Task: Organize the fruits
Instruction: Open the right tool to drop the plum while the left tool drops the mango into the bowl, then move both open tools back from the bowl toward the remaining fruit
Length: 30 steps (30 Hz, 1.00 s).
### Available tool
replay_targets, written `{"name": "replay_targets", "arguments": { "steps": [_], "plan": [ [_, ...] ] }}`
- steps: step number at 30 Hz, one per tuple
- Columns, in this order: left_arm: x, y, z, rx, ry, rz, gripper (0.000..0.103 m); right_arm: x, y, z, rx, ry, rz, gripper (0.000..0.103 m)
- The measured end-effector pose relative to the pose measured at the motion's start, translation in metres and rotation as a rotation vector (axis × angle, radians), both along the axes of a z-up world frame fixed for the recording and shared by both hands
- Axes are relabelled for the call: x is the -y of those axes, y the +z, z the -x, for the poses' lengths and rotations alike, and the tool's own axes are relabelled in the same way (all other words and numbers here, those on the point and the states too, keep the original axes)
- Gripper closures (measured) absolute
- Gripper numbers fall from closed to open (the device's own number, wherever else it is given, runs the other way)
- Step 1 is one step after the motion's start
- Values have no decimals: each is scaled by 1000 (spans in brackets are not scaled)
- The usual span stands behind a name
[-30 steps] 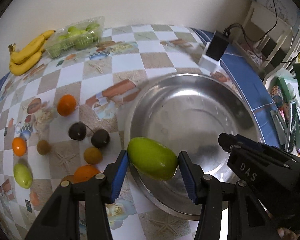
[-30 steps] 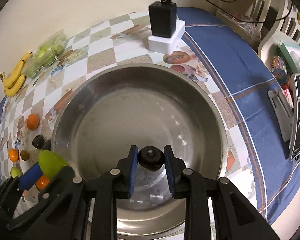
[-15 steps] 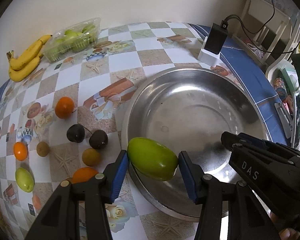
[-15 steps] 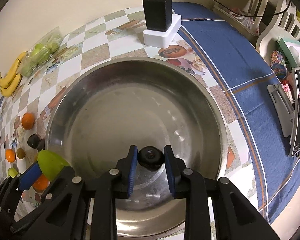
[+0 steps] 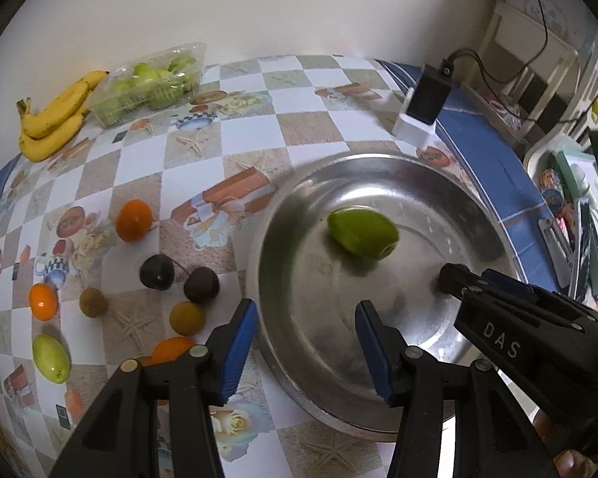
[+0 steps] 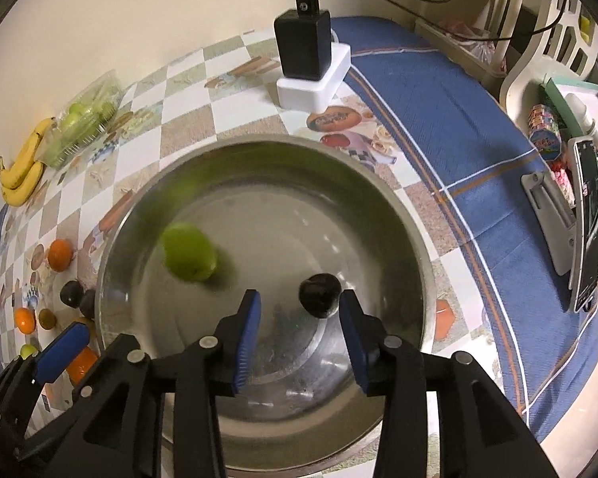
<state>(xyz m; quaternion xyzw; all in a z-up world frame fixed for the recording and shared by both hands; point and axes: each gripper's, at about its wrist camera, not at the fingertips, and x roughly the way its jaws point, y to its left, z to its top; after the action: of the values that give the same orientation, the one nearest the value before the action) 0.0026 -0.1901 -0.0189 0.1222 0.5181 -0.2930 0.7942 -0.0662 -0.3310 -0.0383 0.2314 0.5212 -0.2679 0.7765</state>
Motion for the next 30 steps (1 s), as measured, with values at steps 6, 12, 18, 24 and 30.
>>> {"name": "replay_targets", "arguments": {
  "steps": [6, 12, 18, 24, 30],
  "plan": [
    [-15, 10, -10, -7, 66, 17, 48, -2, 5, 0, 15, 4, 6, 61],
    [-42, 14, -26, -23, 198, 0, 48, -7, 6, -2, 19, 29, 0, 61],
    [-80, 19, -43, -35, 336, 18, 48, -25, 12, -11, 33, 102, 15, 61],
    [-101, 14, -54, -57, 419, -5, 41, -34, 11, -15, 35, 143, 17, 36],
    [-112, 1, -58, -84, 480, -63, 28, -37, 8, -17, 40, 167, 29, 11]
  ]
}}
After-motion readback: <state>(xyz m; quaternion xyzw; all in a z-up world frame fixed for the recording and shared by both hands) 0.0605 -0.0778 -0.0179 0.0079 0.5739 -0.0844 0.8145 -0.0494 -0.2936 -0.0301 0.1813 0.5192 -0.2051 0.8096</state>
